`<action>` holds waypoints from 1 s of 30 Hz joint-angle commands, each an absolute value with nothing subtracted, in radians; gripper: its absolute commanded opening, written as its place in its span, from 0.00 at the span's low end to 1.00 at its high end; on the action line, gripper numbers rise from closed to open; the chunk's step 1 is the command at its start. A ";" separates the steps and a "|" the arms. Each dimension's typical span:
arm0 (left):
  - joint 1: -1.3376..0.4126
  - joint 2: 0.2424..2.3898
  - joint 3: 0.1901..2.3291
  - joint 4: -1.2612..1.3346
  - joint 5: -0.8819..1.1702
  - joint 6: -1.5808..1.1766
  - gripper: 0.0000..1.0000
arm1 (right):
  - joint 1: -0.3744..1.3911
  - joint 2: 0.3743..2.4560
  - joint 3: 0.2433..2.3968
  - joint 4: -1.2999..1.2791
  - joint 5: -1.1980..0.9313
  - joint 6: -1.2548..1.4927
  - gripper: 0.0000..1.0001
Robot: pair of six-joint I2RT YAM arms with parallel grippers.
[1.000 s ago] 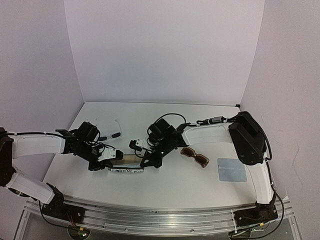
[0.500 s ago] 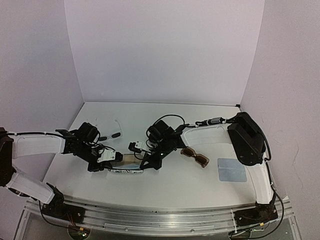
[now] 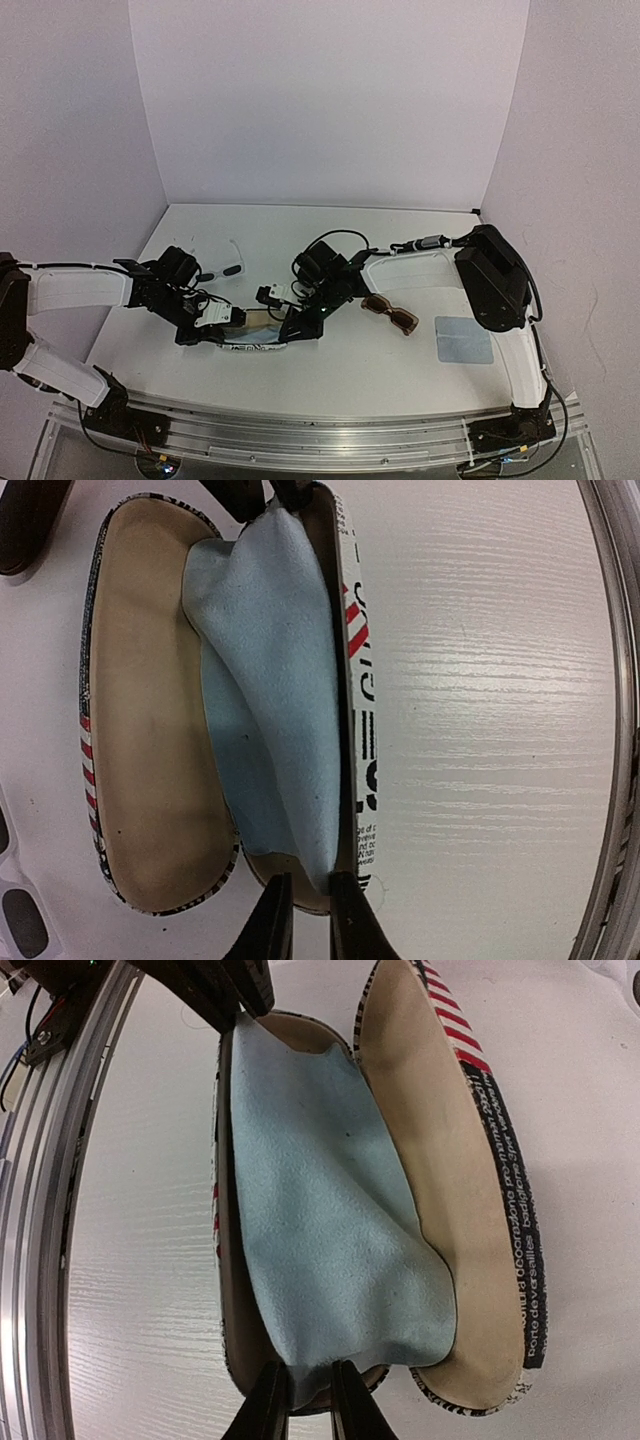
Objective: Organize the sunglasses
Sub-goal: Place the glasses cleaning cloth in the sunglasses case.
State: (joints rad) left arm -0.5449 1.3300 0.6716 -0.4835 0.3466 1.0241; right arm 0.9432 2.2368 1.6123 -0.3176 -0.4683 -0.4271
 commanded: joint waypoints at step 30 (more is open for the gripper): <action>-0.542 1.266 0.852 -0.604 0.553 0.998 0.34 | 0.988 2.220 1.823 -0.334 -0.341 -0.142 0.03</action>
